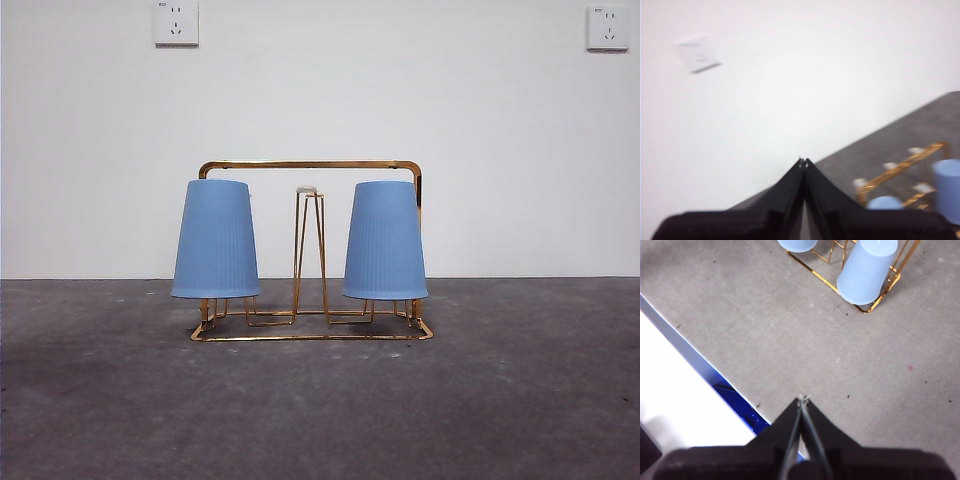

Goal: Pick up cup 1,put cup 1 in the cup rack,pick up cup 2,put cup 2 in the cup rack

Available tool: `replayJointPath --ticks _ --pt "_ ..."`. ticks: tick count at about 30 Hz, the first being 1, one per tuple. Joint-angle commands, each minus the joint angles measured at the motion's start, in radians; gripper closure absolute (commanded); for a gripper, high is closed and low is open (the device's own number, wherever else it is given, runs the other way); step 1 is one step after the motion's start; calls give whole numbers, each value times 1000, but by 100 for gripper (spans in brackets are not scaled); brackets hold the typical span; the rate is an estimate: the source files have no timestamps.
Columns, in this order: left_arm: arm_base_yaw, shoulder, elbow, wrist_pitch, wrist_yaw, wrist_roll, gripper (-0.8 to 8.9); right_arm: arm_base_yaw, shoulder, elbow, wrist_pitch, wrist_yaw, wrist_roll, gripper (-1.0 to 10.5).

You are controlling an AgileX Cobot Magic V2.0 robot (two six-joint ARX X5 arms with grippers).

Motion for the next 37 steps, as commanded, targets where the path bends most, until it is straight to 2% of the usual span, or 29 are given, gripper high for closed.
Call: replayJointPath --ticks 1,4,9,13,17,24,28,32,37 --pt "55 -34 -84 40 2 37 816 0 0 -7 -20 5 11 942" --pt "100 -91 -201 114 5 18 816 0 0 -7 -20 5 11 942" --pt "135 -193 -423 220 5 -63 816 0 0 -8 -20 5 11 942" --pt "136 -273 -570 243 -7 -108 816 0 0 -8 -20 5 11 942" --pt "137 -354 -697 243 -77 -158 816 0 0 -7 -20 5 11 942" --pt "137 -479 -845 240 -167 -213 816 0 0 -7 -20 5 11 942" --pt "137 -503 -904 233 -214 -279 816 0 0 -7 -20 5 11 941" --pt "137 -503 -961 227 -216 -369 816 0 0 -7 -20 5 11 941" --pt "138 -503 -964 242 -194 -398 816 0 1 -6 -19 5 11 941"
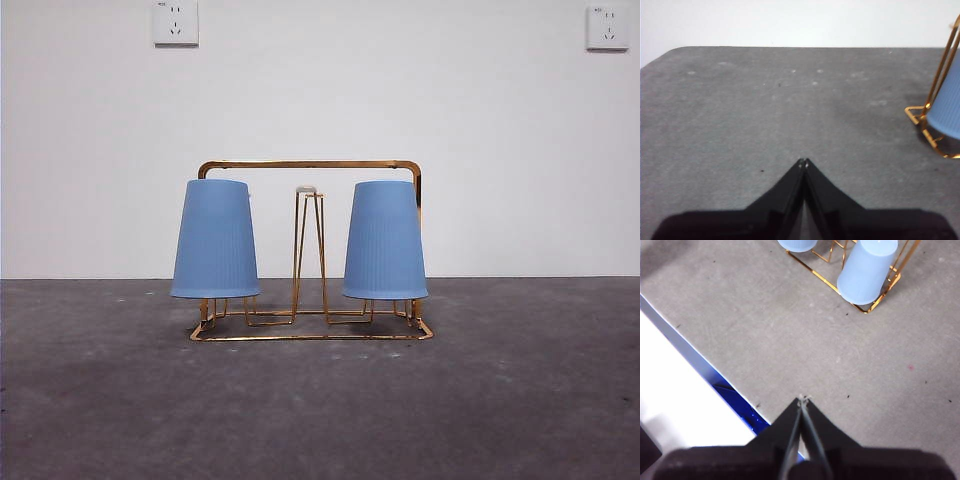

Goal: Pick up cup 1,put cup 1 in the cup rack,pick up cup 2,put cup 2 in the cup rack

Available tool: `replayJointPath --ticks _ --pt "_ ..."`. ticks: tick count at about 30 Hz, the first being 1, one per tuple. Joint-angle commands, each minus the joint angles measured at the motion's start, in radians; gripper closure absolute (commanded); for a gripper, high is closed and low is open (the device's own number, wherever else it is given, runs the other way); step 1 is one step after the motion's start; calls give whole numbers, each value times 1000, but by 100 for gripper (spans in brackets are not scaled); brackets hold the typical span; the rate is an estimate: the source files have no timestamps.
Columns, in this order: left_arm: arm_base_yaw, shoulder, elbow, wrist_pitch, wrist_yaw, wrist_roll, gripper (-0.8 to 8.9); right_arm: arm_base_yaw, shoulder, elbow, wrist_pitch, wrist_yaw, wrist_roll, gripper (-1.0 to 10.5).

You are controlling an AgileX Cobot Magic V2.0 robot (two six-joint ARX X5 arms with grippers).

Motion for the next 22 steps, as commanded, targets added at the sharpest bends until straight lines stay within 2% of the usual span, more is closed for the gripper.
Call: replayJointPath --ticks 1,22 --pt "3 -4 -9 11 7 -34 816 0 0 -6 -19 5 11 942" --pt "3 5 -9 11 3 -34 816 0 0 -6 -19 8 11 942"
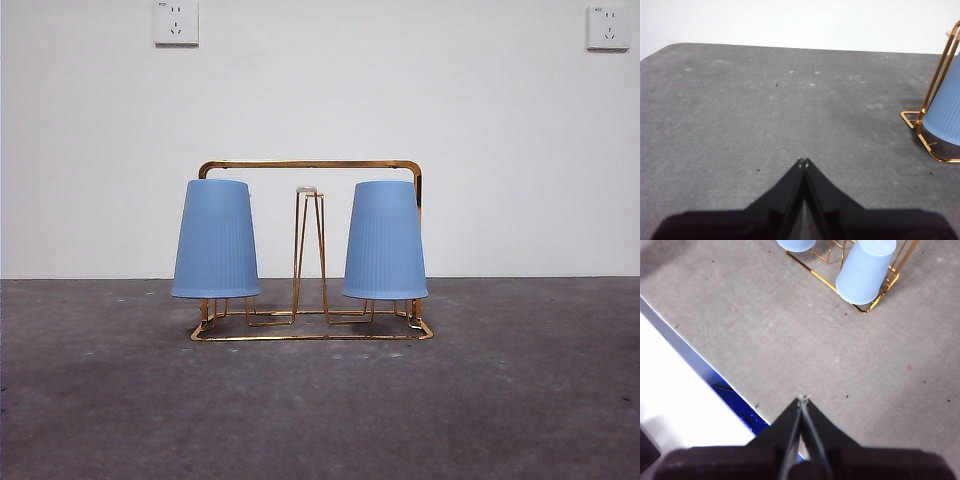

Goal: Pick up cup 1,put cup 1 in the cup rack,pick up cup 2,put cup 2 in the cup rack

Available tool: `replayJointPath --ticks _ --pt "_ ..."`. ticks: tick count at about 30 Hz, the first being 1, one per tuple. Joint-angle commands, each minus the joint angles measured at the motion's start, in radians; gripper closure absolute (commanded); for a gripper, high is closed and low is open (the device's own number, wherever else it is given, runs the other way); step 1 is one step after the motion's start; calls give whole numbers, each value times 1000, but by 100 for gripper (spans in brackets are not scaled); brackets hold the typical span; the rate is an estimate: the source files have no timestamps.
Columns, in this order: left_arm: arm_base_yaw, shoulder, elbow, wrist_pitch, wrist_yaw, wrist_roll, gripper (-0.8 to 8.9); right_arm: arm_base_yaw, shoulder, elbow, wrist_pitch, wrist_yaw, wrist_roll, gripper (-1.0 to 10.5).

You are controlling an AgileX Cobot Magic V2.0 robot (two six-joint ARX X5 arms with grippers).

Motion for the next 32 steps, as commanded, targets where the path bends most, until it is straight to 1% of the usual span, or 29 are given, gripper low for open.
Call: replayJointPath --ticks 1,3,4,6,7,8,9,12,13,14,16,19,21,24,32 --pt "3 0 -9 8 -1 -10 816 0 -1 -6 -19 4 11 941" --pt "3 0 -9 8 -1 -10 816 -3 -1 -6 -18 8 9 941" --pt "3 0 -9 8 -1 -10 816 -23 -8 -6 -6 31 -39 942" --pt "3 0 -9 8 -1 -10 816 -72 -40 -8 46 44 -92 942" --pt "3 0 -9 8 -1 -10 816 -111 -59 -9 95 37 -117 942" --pt "3 0 -9 8 -1 -10 816 -153 -77 -10 147 20 -125 942" --pt "3 0 -9 8 -1 -10 816 -208 -101 -14 211 -14 -124 942" --pt "3 0 -9 8 -1 -10 816 -385 -175 -34 370 -152 -99 942" --pt "3 0 -9 8 -1 -10 816 -446 -202 -43 410 -182 -103 942" --pt "3 0 -9 8 -1 -10 816 -496 -223 -54 440 -193 -109 942" --pt "3 1 -9 8 -1 -10 816 -600 -270 -89 505 -191 -134 942" --pt "3 1 -9 8 -1 -10 816 -711 -335 -172 601 -192 -179 942" --pt "3 1 -9 8 -1 -10 816 -764 -382 -250 673 -197 -189 942" --pt "3 1 -9 8 -1 -10 816 -813 -460 -397 790 -231 -188 942" --pt "3 2 -9 8 -1 -10 816 -824 -645 -820 1044 -240 -180 942"
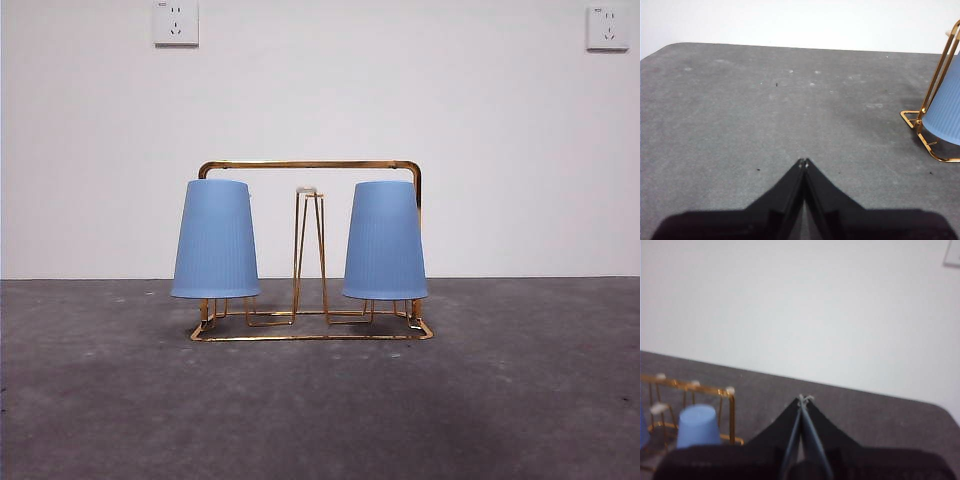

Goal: Pick up cup 1,put cup 1 in the cup rack,pick up cup 2,put cup 2 in the cup rack

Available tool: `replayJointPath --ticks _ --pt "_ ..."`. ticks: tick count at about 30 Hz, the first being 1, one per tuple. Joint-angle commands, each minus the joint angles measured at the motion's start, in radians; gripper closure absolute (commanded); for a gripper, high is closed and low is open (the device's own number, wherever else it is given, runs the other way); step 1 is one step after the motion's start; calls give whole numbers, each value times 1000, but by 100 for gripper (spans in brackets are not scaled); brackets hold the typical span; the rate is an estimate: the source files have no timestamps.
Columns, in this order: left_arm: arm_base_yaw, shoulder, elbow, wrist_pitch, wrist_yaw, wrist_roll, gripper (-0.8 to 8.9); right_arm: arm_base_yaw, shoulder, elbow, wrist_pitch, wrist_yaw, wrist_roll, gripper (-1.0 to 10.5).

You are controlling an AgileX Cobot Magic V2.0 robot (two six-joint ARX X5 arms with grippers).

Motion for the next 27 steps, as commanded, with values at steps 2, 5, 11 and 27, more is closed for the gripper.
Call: replayJointPath --ticks 2,5,11,27 --pt "3 0 -9 8 -1 -10 816 -1 -84 -199 89 -2 26 942" --pt "3 0 -9 8 -1 -10 816 -1 -149 -328 153 6 65 942" --pt "3 0 -9 8 -1 -10 816 -1 -249 -512 227 17 108 942" --pt "3 3 -9 8 -1 -10 816 -1 -291 -653 174 27 150 942"
